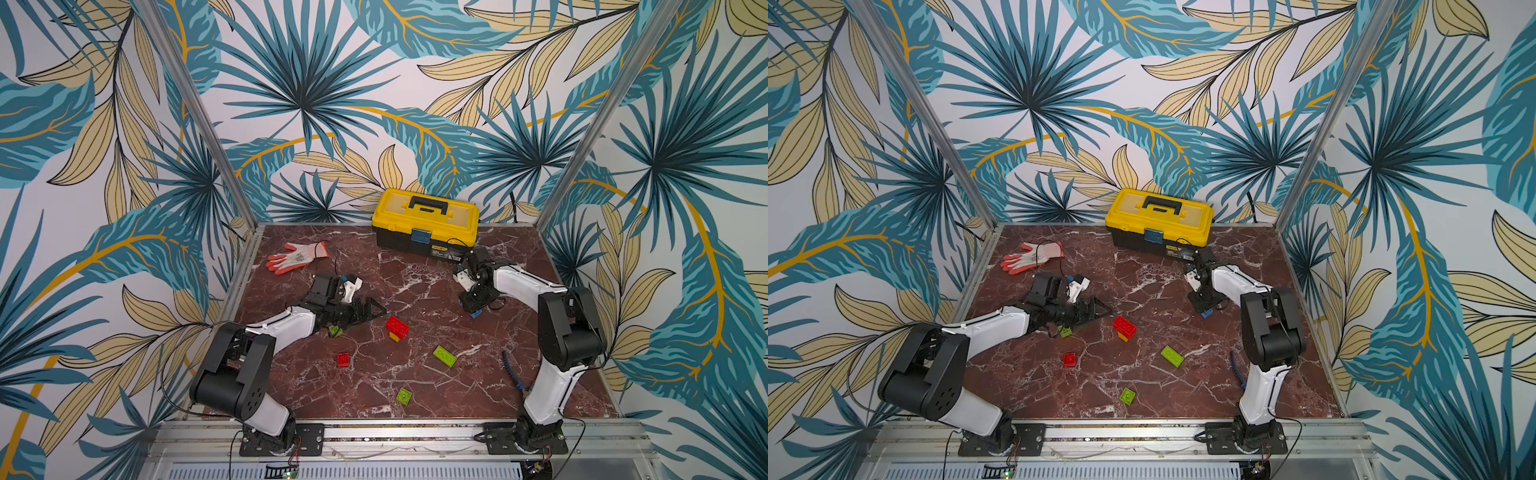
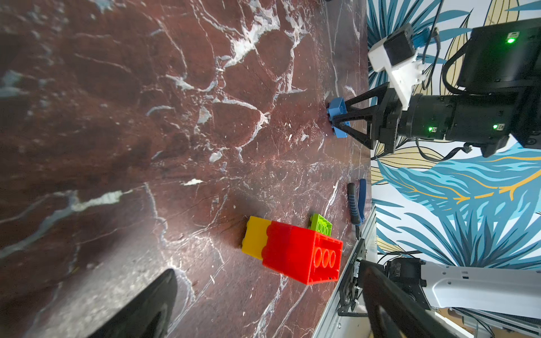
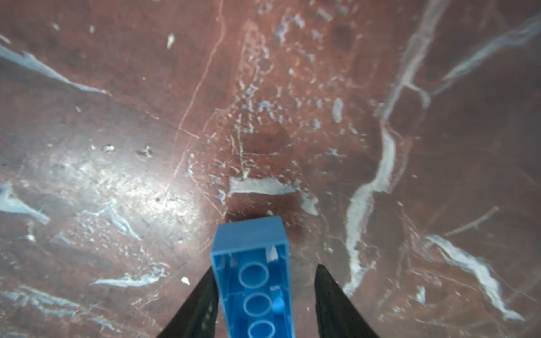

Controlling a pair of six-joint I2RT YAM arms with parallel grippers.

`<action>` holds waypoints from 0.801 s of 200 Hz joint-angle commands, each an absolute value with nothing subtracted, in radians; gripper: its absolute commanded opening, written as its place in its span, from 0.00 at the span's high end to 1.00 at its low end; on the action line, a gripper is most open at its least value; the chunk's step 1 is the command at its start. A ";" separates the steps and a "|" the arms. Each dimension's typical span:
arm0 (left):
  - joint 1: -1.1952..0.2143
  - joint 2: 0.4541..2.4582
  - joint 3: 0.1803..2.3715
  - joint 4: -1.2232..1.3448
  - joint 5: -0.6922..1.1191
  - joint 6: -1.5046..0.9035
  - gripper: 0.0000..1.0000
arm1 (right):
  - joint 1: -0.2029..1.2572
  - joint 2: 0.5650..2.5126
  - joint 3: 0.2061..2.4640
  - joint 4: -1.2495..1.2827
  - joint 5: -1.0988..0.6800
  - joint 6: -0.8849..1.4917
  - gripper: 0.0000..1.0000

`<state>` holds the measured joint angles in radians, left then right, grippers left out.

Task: Assemble a carrot with lego
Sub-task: Pick up the lego brick from the center of the board, then assemble the lego brick with the lego brick.

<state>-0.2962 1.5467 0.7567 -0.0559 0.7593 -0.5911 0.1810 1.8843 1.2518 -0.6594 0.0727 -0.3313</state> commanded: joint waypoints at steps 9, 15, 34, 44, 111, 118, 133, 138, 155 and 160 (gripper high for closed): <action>-0.288 1.550 0.773 -0.046 0.757 -0.570 0.01 | 0.180 1.907 1.249 -0.685 0.031 -0.321 0.57; -0.286 1.548 0.772 -0.046 0.758 -0.570 0.01 | 0.179 1.908 1.249 -0.687 0.031 -0.317 0.58; -0.284 1.547 0.771 -0.045 0.758 -0.570 0.01 | 0.180 1.904 1.248 -0.693 0.026 -0.302 0.64; -0.284 1.545 0.770 -0.046 0.758 -0.568 0.01 | 0.179 1.898 1.256 -0.707 0.018 -0.288 0.65; -0.284 1.545 0.751 -0.047 0.750 -0.574 0.01 | 0.403 1.794 1.486 -0.972 -0.047 -0.184 0.69; -0.283 1.544 0.746 -0.047 0.750 -0.573 0.01 | 0.444 1.789 1.515 -0.993 -0.049 -0.178 0.69; -0.282 1.539 0.735 -0.047 0.746 -0.577 0.01 | 0.515 1.797 1.580 -1.032 -0.062 -0.165 0.69; -0.282 1.538 0.732 -0.048 0.747 -0.577 0.01 | 0.535 1.807 1.603 -1.049 -0.066 -0.159 0.69; -0.281 1.531 0.720 -0.048 0.736 -0.582 0.01 | 0.603 1.840 1.670 -1.093 -0.054 -0.133 0.69; -0.281 1.530 0.716 -0.048 0.733 -0.585 0.01 | 0.621 1.847 1.681 -1.097 -0.055 -0.126 0.69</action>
<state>-0.2871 1.5467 0.7406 -0.0555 0.7506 -0.5915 0.5636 1.8217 1.6295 -0.9730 -0.0425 -0.1814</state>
